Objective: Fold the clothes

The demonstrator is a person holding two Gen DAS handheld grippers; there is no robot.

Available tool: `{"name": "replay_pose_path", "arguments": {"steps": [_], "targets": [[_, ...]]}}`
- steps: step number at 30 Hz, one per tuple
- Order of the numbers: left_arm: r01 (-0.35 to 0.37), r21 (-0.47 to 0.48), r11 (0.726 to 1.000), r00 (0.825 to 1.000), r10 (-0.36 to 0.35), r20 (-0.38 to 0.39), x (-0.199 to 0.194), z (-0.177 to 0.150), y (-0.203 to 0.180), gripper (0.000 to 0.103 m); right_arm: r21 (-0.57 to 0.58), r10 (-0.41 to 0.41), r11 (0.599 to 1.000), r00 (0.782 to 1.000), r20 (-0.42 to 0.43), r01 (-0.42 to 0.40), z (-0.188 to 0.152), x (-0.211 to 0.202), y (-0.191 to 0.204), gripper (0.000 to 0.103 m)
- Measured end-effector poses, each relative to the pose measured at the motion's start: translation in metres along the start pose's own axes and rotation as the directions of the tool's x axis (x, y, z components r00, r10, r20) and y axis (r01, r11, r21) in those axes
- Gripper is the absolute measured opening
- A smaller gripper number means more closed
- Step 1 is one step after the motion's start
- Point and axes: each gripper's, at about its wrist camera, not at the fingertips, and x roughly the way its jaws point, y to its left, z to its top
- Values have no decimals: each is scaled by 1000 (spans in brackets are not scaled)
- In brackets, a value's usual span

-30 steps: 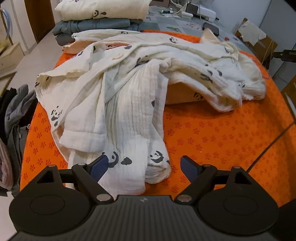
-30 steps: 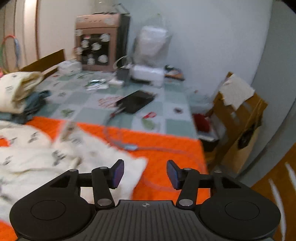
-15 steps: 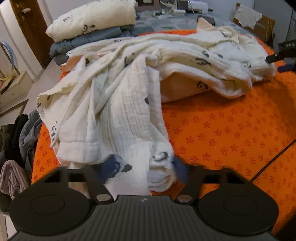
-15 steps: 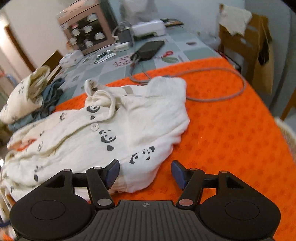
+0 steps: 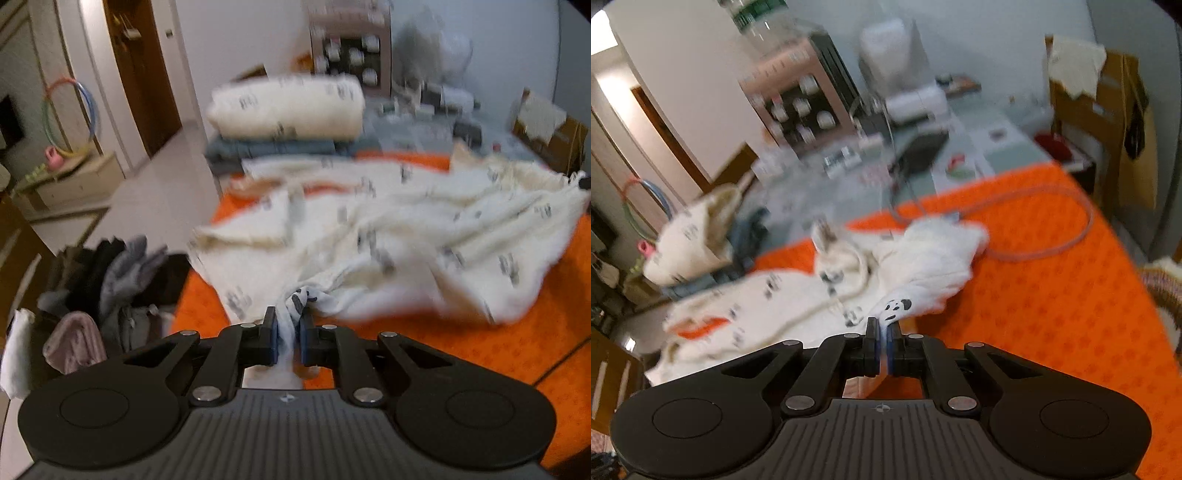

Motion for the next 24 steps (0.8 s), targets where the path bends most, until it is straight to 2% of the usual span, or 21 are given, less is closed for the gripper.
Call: {"name": "replay_pose_path", "arguments": {"steps": [6, 9, 14, 19, 22, 23, 24], "targets": [[6, -35, 999, 994, -2, 111, -80, 4, 5, 12, 10, 6, 1000, 998, 67, -7, 9, -69, -12, 6], [26, -34, 999, 993, -22, 119, -112, -11, -2, 12, 20, 2, 1000, 998, 68, -3, 4, -95, -25, 6], [35, -20, 999, 998, -34, 59, -137, -69, -26, 12, 20, -41, 999, 999, -4, 41, -20, -105, -50, 6], [29, -19, 999, 999, -30, -27, -123, -135, -51, 16, -41, -94, 995, 989, -118, 89, -54, -84, -69, 7], [9, -7, 1000, 997, -10, -82, -119, -164, -65, 22, -99, -150, 986, 974, -171, 134, -75, -73, -74, 9], [1, -13, 1000, 996, -2, -92, -122, -170, -68, 27, -129, -176, 979, 970, -166, 156, -80, -74, -73, 10], [-6, -23, 1000, 995, 4, -97, -126, -175, -70, 37, -156, -194, 973, 968, -160, 169, -83, -76, -72, 15]]}}
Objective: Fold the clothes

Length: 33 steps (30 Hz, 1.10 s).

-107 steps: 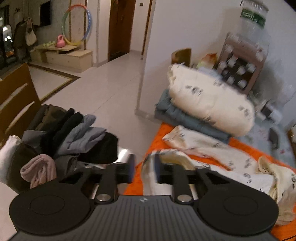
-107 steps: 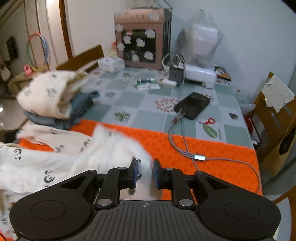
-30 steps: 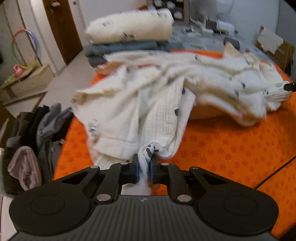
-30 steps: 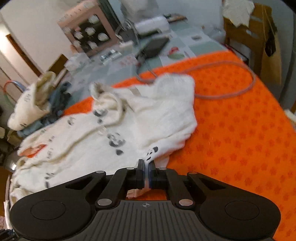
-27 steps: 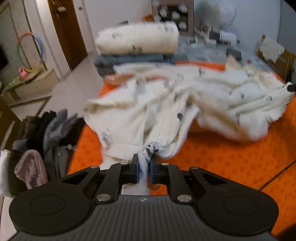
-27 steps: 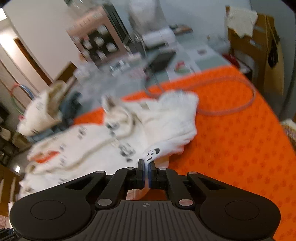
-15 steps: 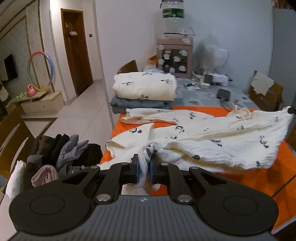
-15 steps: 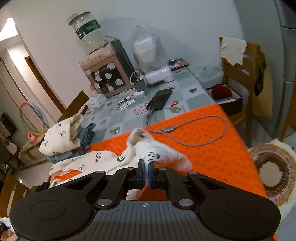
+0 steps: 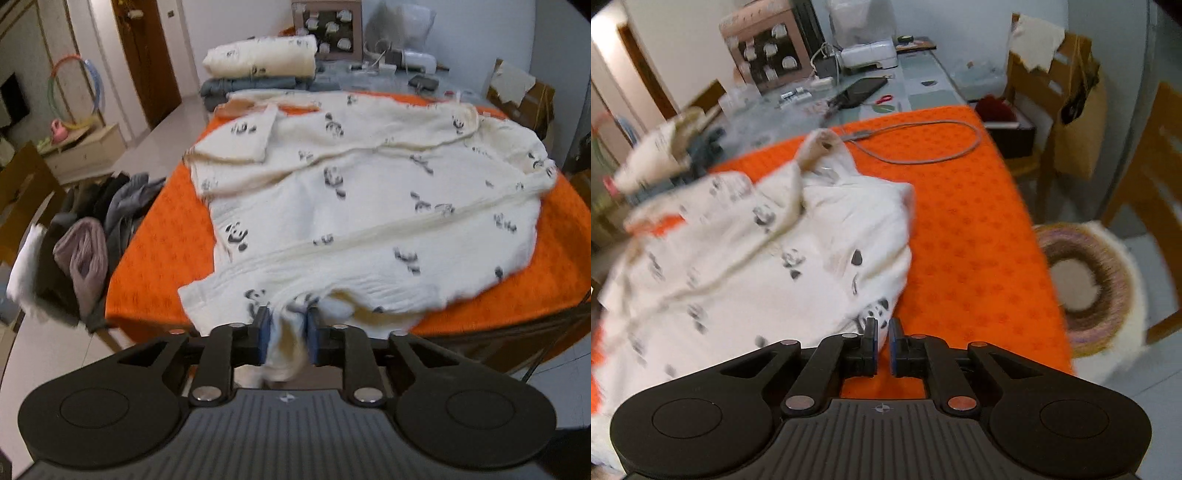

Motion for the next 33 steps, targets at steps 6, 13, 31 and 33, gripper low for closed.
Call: {"name": "replay_pose_path", "arguments": {"steps": [6, 13, 31, 33], "targets": [[-38, -101, 994, 999, 42, 34, -22, -6, -8, 66, -80, 84, 993, 996, 18, -82, -7, -20, 8, 21], [-130, -159, 979, 991, 132, 2, -15, 1, -16, 66, -369, 270, 892, 963, -25, -260, -12, -19, 58, 29], [-112, 66, 992, 993, 113, -24, 80, 34, 2, 66, -808, 400, 318, 842, -361, -497, -37, 53, 167, 44], [-86, 80, 993, 995, 89, -40, 87, 34, 1, 57, -811, 384, 281, 835, -395, -513, -39, 60, 175, 44]]}}
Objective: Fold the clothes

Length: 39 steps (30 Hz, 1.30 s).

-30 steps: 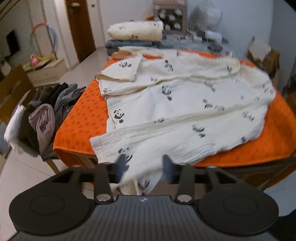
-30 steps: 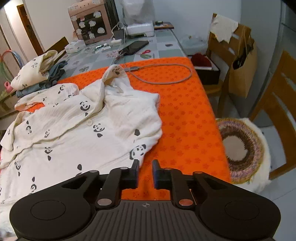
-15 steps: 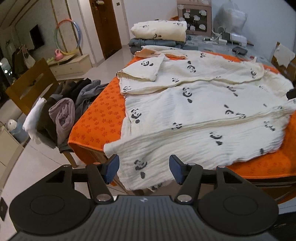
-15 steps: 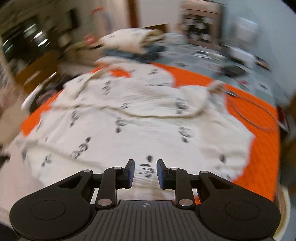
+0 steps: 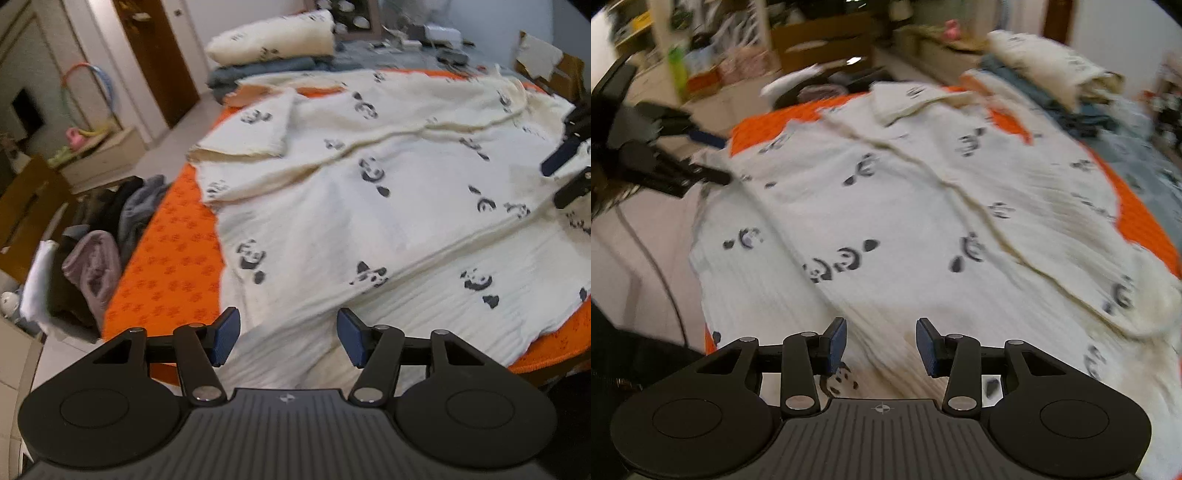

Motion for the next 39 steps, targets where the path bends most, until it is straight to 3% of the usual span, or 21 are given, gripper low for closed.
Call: {"name": "replay_pose_path", "arguments": {"steps": [1, 3, 4, 5, 7, 11, 14, 17, 23, 27, 29, 33, 39], "targets": [[15, 6, 1000, 1000, -15, -7, 3, 0, -1, 52, -10, 11, 1000, 1000, -14, -11, 2, 5, 0, 44], [68, -7, 998, 998, -68, -18, 5, 0, 2, 20, -10, 46, 999, 998, -41, -47, 4, 13, 0, 43], [98, -21, 995, 995, -98, -17, 4, 1, 4, 14, 0, 68, 998, 996, -52, -68, 5, 16, -1, 35], [116, -29, 993, 993, -116, -14, 2, 1, 5, 6, 13, 83, 996, 995, -60, -83, 4, 17, -1, 18], [139, -29, 990, 990, -139, 7, -8, 1, 7, 3, 38, 85, 996, 995, -60, -83, 3, 14, -1, 6], [213, -21, 977, 976, -212, 41, -37, 1, 13, 3, 103, 60, 993, 998, -16, -58, -1, -13, 5, 4], [294, -8, 956, 954, -293, 69, -65, 1, 15, 3, 144, 13, 990, 1000, 19, -15, -7, -46, 17, 4], [421, -15, 907, 903, -418, 98, -91, -4, 14, 3, 181, -43, 983, 998, 38, 36, -18, -83, 37, 4], [647, 37, 762, 756, -646, 102, -127, -20, 1, 4, 262, -157, 952, 987, -13, 155, -60, -141, 83, 4], [706, 89, 703, 702, -711, 44, -132, -36, -9, 5, 311, -195, 927, 977, -82, 211, -96, -153, 111, 4], [710, 99, 697, 699, -715, 23, -130, -45, -8, 7, 329, -213, 913, 970, -117, 240, -114, -151, 121, 4], [675, 99, 731, 734, -679, 8, -123, -56, -2, 18, 378, -231, 881, 956, -181, 285, -145, -138, 132, 8], [543, 11, 840, 839, -543, 22, -105, -56, 27, 42, 419, -247, 853, 948, -203, 312, -144, -142, 137, 17]]}}
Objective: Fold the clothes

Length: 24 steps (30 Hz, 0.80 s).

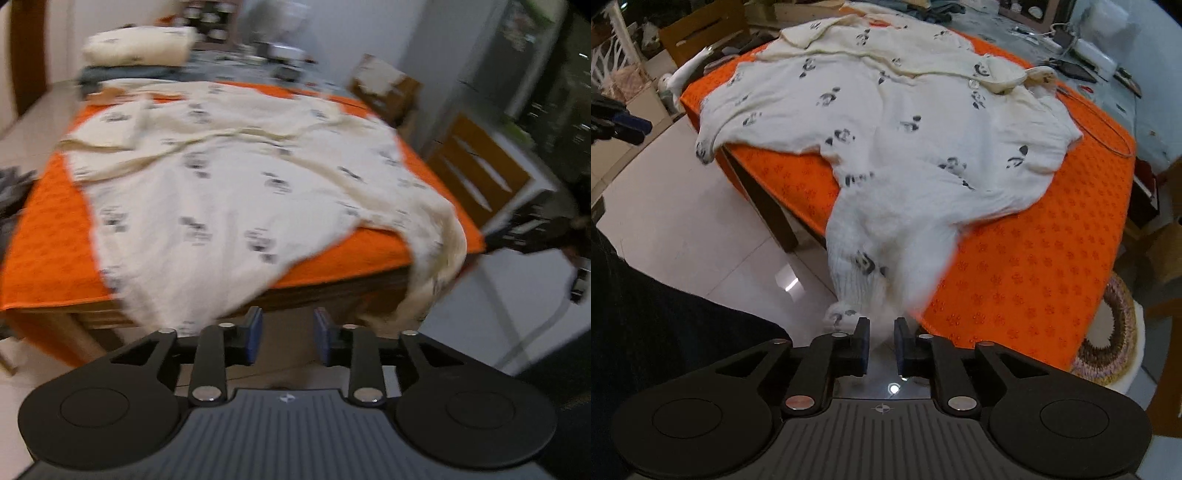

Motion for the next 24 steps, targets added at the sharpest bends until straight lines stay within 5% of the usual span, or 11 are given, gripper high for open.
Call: {"name": "replay_pose_path", "arguments": {"steps": [5, 12, 24], "targets": [[-102, -119, 988, 994, 106, 22, 3, 19, 38, 58, 44, -55, 998, 994, 94, 51, 29, -22, -3, 36], [-197, -188, 962, 978, 207, 35, 28, 60, 78, 72, 94, -97, 992, 976, 194, 80, 102, -33, -33, 38], [-322, -248, 914, 934, 349, 74, 79, 174, 122, 76, 279, -194, 954, 932, 307, 107, 223, 0, -140, 38]]}}
